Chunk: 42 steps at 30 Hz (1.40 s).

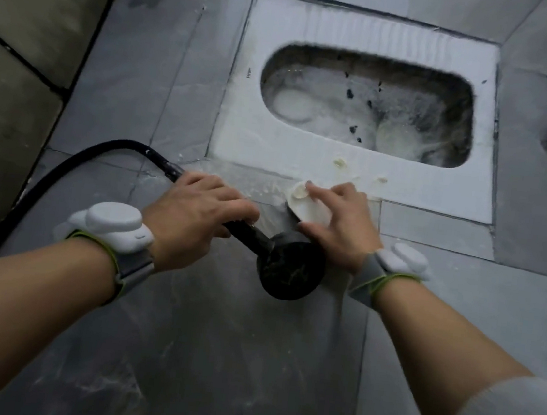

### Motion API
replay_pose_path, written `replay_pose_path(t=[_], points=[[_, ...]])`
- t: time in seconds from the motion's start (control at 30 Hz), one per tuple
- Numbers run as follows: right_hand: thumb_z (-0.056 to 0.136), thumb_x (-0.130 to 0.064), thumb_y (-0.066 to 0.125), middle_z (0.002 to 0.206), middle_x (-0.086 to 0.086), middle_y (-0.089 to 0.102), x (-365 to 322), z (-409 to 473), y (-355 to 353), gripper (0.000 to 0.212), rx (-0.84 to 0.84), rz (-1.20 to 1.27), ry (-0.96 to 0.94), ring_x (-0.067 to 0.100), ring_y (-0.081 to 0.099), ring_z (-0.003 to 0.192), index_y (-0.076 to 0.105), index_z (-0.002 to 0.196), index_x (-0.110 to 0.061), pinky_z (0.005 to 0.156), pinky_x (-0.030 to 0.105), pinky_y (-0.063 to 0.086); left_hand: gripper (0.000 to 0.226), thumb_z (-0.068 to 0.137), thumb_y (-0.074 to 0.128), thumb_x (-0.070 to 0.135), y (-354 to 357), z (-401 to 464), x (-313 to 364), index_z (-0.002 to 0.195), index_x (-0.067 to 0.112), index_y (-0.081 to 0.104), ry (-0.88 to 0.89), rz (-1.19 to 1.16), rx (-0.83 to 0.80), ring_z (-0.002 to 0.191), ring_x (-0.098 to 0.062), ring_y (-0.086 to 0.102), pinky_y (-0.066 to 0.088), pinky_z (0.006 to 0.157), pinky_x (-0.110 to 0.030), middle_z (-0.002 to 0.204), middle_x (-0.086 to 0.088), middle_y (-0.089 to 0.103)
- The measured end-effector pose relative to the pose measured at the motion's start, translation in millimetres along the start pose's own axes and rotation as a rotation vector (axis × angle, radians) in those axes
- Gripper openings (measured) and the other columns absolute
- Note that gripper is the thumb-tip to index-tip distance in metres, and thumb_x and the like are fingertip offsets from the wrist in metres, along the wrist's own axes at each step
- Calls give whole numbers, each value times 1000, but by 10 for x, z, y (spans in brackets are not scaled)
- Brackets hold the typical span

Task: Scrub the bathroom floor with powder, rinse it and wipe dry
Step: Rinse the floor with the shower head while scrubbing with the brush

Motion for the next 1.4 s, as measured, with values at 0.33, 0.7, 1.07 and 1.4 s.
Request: replay_pose_path(t=[0.33, 0.7, 1.07, 1.4], points=[[75, -38, 79, 118, 14, 48, -93, -63, 65, 65, 6, -2, -13, 36, 44, 108, 55, 135, -32, 99, 37, 35, 52, 70, 79, 13, -69, -99, -2, 105, 37, 49, -3, 26, -18, 91, -21, 56, 28, 85, -33, 99, 13, 64], [76, -36, 78, 113, 6, 40, 805, -1261, -362, 69, 231, 96, 464, 27, 39, 109, 49, 139, -33, 100, 34, 34, 32, 83, 67, 13, 31, 633, 826, 105, 33, 54, -402, -286, 104, 97, -19, 47, 21, 76, -32, 96, 16, 53], [73, -37, 80, 112, 3, 44, 1021, -1518, -299, 70, 235, 54, 352, 22, 41, 101, 51, 137, -35, 92, 36, 44, 27, 86, 64, 16, 151, 1042, 1124, 103, 32, 51, -548, -224, 92, 98, -22, 48, 29, 83, -37, 100, 8, 59], [73, -39, 79, 113, 1, 43, 1000, -1509, -308, 69, 225, 41, 345, 21, 40, 102, 50, 137, -37, 91, 36, 45, 25, 86, 63, 13, 53, 1032, 1142, 103, 27, 52, -616, -261, 170, 95, -26, 48, 37, 87, -42, 96, 5, 59]])
Point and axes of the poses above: each hand's wrist, its own z-axis towards the middle knuckle, its own y-axis out of the palm, x = y × z, the point moved 3 cm from there along z, towards the middle knuckle
